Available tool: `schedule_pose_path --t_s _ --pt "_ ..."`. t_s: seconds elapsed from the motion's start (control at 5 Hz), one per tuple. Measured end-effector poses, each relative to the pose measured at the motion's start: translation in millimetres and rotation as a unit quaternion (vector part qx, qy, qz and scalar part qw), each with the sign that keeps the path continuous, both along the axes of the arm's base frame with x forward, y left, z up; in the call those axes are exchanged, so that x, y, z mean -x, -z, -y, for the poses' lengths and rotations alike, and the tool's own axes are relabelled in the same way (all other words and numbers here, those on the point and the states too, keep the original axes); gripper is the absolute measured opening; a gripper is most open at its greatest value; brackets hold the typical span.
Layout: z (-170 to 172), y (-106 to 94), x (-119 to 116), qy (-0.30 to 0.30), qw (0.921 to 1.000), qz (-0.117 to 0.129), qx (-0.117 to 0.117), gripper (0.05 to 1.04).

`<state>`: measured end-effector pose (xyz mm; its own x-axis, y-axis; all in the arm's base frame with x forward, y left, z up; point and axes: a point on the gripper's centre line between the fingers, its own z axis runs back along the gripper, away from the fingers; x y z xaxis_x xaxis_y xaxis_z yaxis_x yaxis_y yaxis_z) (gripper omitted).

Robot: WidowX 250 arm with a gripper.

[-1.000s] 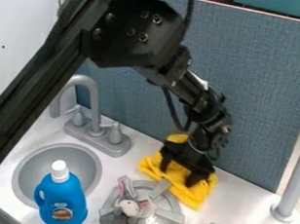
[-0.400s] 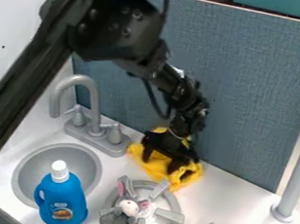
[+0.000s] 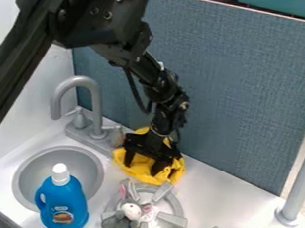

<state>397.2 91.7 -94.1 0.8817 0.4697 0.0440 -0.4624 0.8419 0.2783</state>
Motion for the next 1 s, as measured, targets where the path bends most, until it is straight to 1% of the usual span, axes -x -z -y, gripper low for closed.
schedule_pose_path --t_s 0.2,0.4,0.6,0.8,1.0 --pt "20 -20.1 8 0.014 0.9977 0.016 0.065 1.007" --pt "41 -59.6 26 0.014 0.9918 0.040 0.121 1.007" --pt "40 -93.8 58 0.004 0.9865 0.045 0.158 1.004" --pt "45 -123.1 104 0.029 0.9890 0.019 0.144 1.004" --pt "69 -139.6 149 0.082 0.9939 -0.022 0.070 1.004"
